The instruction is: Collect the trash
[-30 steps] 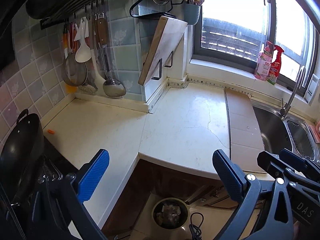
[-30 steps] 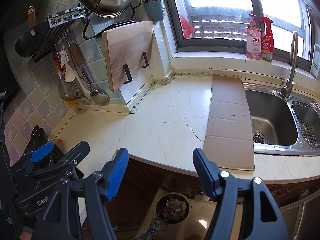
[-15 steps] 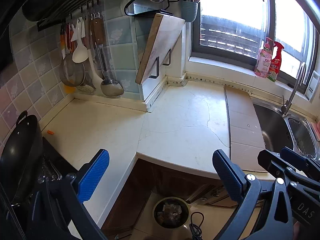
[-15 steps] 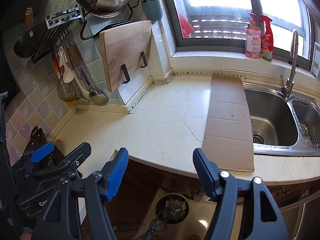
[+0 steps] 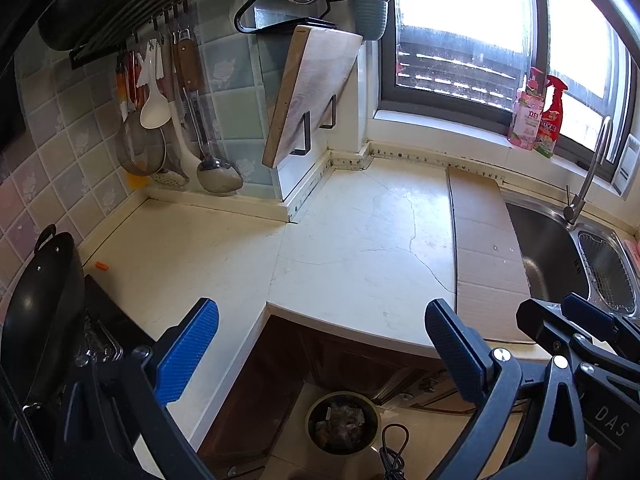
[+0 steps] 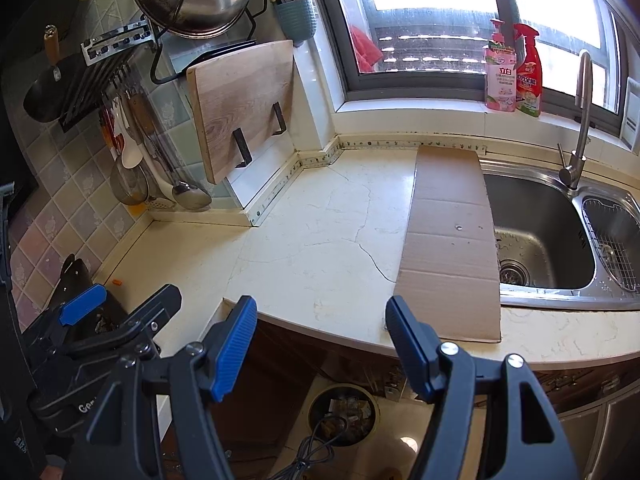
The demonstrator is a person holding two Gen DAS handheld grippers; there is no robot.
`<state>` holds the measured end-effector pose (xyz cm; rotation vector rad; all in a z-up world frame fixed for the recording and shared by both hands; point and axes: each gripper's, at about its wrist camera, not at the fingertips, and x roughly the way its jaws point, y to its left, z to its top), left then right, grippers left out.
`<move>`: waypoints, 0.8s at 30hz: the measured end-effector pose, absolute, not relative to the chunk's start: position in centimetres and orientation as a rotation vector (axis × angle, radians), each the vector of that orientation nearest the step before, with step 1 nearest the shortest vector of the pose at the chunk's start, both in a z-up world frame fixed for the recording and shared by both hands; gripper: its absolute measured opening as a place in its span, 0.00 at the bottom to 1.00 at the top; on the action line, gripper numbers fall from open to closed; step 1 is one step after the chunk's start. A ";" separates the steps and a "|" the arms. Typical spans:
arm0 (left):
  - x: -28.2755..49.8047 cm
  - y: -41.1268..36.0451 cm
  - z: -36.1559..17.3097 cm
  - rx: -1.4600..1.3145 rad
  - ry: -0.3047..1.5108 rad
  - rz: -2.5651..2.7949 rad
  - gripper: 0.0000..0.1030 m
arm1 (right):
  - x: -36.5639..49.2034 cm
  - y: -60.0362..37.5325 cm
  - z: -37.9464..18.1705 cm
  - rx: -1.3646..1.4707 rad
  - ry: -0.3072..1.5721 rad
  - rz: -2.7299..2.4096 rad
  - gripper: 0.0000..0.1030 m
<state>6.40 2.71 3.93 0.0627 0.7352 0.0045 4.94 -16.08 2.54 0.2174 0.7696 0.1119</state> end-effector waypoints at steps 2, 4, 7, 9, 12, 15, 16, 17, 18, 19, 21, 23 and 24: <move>6.4 2.5 3.9 0.064 0.736 0.008 0.99 | 5.0 -16.2 2.5 0.216 0.771 0.116 0.65; 6.4 2.3 3.9 0.064 0.740 0.012 0.99 | 5.0 -16.5 2.4 0.216 0.775 0.126 0.65; 6.2 1.8 3.7 0.061 0.749 0.021 0.99 | 5.1 -17.1 2.2 0.212 0.784 0.138 0.65; 6.1 1.5 3.6 0.057 0.754 0.025 0.99 | 5.2 -17.6 2.1 0.208 0.789 0.146 0.65; 5.8 0.8 3.4 0.052 0.757 0.033 0.99 | 5.1 -18.2 1.9 0.202 0.793 0.154 0.65; 5.6 0.2 3.1 0.046 0.759 0.035 0.99 | 4.9 -19.0 1.8 0.198 0.794 0.159 0.65; 5.5 -0.1 3.1 0.045 0.760 0.036 0.99 | 4.9 -18.9 1.8 0.200 0.794 0.156 0.65; 5.5 -0.4 3.0 0.045 0.762 0.037 0.99 | 4.9 -19.2 1.7 0.200 0.797 0.158 0.65; 5.5 -0.6 2.9 0.045 0.763 0.038 0.99 | 4.9 -19.4 1.6 0.201 0.798 0.161 0.65; 5.4 -0.9 2.8 0.045 0.764 0.039 0.99 | 4.9 -19.7 1.6 0.202 0.800 0.163 0.65; 5.4 -1.2 2.8 0.044 0.765 0.039 0.99 | 4.9 -20.1 1.5 0.200 0.799 0.164 0.65; 5.4 -1.6 2.7 0.044 0.765 0.040 0.99 | 4.9 -20.5 1.5 0.198 0.797 0.167 0.65; 5.4 -1.8 2.7 0.044 0.765 0.041 0.99 | 4.9 -20.7 1.4 0.197 0.797 0.168 0.65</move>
